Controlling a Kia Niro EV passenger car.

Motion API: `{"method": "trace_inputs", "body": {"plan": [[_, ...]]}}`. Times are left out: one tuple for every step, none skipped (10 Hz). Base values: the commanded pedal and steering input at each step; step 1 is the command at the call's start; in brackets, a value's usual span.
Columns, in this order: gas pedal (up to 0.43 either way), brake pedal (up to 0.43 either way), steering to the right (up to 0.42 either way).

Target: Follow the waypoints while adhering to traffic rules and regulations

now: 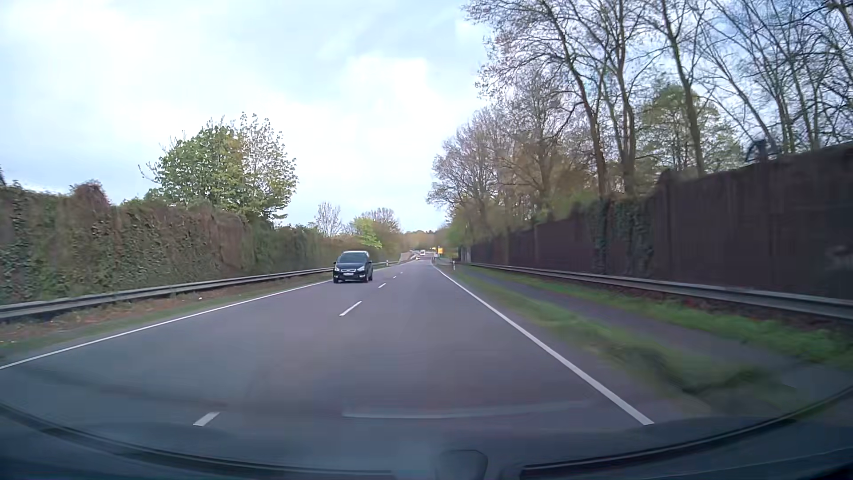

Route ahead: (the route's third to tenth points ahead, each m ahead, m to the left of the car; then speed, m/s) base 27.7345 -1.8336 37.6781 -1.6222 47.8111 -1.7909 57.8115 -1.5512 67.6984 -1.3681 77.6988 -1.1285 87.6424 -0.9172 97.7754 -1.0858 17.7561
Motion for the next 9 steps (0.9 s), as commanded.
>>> {"method": "trace_inputs", "body": {"plan": [[0.059,0.0,-0.003],[0.059,0.0,-0.003],[0.059,0.0,-0.003],[0.059,0.0,-0.003],[0.059,0.0,-0.003],[0.059,0.0,-0.003],[0.059,0.0,-0.003],[0.059,0.0,-0.003],[0.059,0.0,-0.004]]}}
